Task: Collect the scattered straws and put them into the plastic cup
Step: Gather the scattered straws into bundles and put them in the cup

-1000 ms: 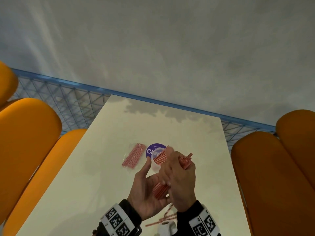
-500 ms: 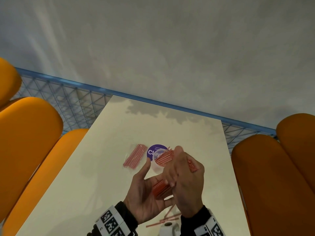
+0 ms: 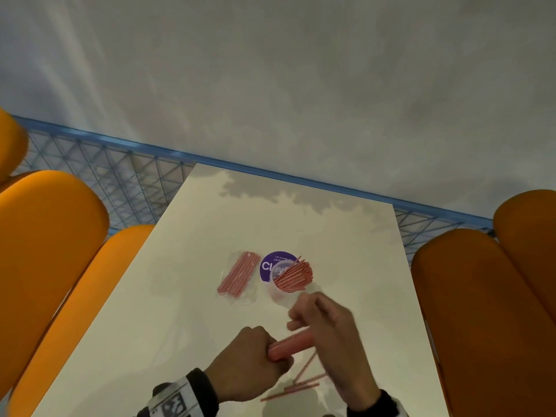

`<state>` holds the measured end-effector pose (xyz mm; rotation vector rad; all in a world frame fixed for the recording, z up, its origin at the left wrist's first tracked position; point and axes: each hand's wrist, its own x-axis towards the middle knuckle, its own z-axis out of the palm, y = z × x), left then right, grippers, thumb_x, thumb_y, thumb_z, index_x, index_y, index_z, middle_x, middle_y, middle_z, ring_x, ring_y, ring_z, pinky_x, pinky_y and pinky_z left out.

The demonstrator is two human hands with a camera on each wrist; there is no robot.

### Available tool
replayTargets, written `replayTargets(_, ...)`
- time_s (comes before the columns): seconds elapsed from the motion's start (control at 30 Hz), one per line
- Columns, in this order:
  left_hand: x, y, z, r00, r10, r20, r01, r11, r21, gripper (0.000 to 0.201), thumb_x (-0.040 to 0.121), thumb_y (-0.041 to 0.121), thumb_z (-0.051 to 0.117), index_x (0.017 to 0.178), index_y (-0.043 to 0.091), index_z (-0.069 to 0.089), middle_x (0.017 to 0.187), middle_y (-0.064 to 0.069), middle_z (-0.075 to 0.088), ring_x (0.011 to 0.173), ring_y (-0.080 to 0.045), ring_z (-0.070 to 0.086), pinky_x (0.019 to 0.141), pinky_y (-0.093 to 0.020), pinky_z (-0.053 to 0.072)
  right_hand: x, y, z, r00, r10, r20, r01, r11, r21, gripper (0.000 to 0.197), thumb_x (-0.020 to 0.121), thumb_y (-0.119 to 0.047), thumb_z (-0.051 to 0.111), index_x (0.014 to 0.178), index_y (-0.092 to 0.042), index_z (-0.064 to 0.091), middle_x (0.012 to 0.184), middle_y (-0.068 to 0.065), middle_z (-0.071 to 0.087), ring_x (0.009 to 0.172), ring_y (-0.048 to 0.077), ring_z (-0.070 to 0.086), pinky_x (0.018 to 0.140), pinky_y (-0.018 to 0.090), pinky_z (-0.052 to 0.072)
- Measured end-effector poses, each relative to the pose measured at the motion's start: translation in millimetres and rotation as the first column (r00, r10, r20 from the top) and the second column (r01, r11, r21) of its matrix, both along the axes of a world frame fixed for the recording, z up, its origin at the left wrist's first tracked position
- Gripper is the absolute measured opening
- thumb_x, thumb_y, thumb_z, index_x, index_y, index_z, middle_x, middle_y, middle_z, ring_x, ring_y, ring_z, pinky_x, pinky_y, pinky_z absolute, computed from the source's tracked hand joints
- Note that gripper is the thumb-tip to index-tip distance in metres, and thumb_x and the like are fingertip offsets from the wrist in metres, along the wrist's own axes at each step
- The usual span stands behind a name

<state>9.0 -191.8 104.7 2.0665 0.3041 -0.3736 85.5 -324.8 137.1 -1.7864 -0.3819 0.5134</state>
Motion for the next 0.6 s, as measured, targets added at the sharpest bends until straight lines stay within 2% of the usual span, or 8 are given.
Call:
replayTargets(0.07,4,-1,-8,0.998,-0.028,0.055,0.022,0.994,0.105,0.038,0.08,0.032,0.057,0.052,0.008,0.05,0.044,-0.006,0.045,0.041,-0.016,0.036,0.05,-0.038,0.035,-3,4,-10,0.977,0.09,0.191,-0.041,0.968,-0.247,0.048,0.089,-0.058,0.047,0.068,-0.018,0.063,0.065,-0.003,0.065,0.064,0.011,0.063,0.067,0.022,0.049)
replayTargets(0.13,9,1,-15,0.997,-0.049,0.055,0.039,0.985,0.171,0.037,0.078,0.031,0.053,0.047,0.012,0.043,0.041,-0.003,0.039,0.041,-0.017,0.034,0.048,-0.033,0.031,-1,4,-22,0.929,0.17,0.328,-0.013,0.903,-0.429,0.053,0.088,-0.063,0.035,0.06,-0.022,0.053,0.058,-0.004,0.059,0.058,0.013,0.056,0.058,0.023,0.044)
replayTargets(0.2,19,6,-22,0.995,-0.082,0.062,0.066,0.973,0.223,0.035,0.077,0.032,0.051,0.049,0.012,0.045,0.041,0.0,0.039,0.041,-0.018,0.036,0.049,-0.032,0.033,11,2,-33,0.895,0.206,0.395,0.024,0.863,-0.505,0.053,0.092,-0.058,0.037,0.052,-0.023,0.038,0.046,-0.006,0.044,0.047,0.015,0.043,0.05,0.024,0.036)
replayTargets(0.27,32,9,-29,0.993,-0.093,0.068,0.076,0.971,0.227,0.033,0.079,0.036,0.052,0.058,0.01,0.056,0.047,0.0,0.05,0.046,-0.019,0.046,0.053,-0.034,0.039,26,5,-39,0.883,0.241,0.402,0.023,0.834,-0.551,0.052,0.094,-0.05,0.043,0.051,-0.023,0.035,0.043,-0.007,0.038,0.044,0.015,0.038,0.048,0.025,0.033)
replayTargets(0.4,70,27,-42,0.994,-0.106,0.029,0.1,0.982,0.162,0.029,0.08,0.049,0.067,0.087,0.021,0.063,0.08,0.003,0.068,0.065,-0.011,0.059,0.064,-0.026,0.049,77,16,-35,0.858,0.277,0.432,0.066,0.776,-0.628,0.046,0.094,-0.043,0.04,0.058,-0.016,0.047,0.049,-0.003,0.052,0.044,0.011,0.044,0.046,0.025,0.035)
replayTargets(0.5,100,53,-52,0.995,0.01,0.095,-0.036,0.963,0.268,0.053,0.07,0.052,0.076,0.108,0.025,0.051,0.105,0.007,0.059,0.093,-0.012,0.056,0.079,-0.026,0.048,122,29,-30,0.817,0.27,0.51,0.212,0.682,-0.7,0.044,0.097,-0.045,0.036,0.066,-0.017,0.051,0.06,0.002,0.059,0.056,0.025,0.053,0.053,0.029,0.044)
replayTargets(0.57,120,62,-60,0.989,0.057,0.133,-0.099,0.935,0.34,0.074,0.062,0.055,0.081,0.119,0.024,0.046,0.116,0.005,0.054,0.107,-0.016,0.052,0.09,-0.034,0.047,143,44,-40,0.78,0.336,0.527,0.259,0.593,-0.762,0.04,0.1,-0.042,0.032,0.071,-0.019,0.047,0.068,0.004,0.059,0.061,0.027,0.049,0.057,0.031,0.041)
replayTargets(0.6,128,63,-66,0.994,0.038,0.103,-0.074,0.922,0.379,0.087,0.059,0.056,0.082,0.128,0.022,0.041,0.125,0.003,0.051,0.116,-0.019,0.048,0.098,-0.039,0.043,150,53,-49,0.763,0.38,0.523,0.262,0.557,-0.788,0.037,0.1,-0.04,0.031,0.075,-0.018,0.047,0.073,0.005,0.062,0.062,0.027,0.048,0.058,0.031,0.038)
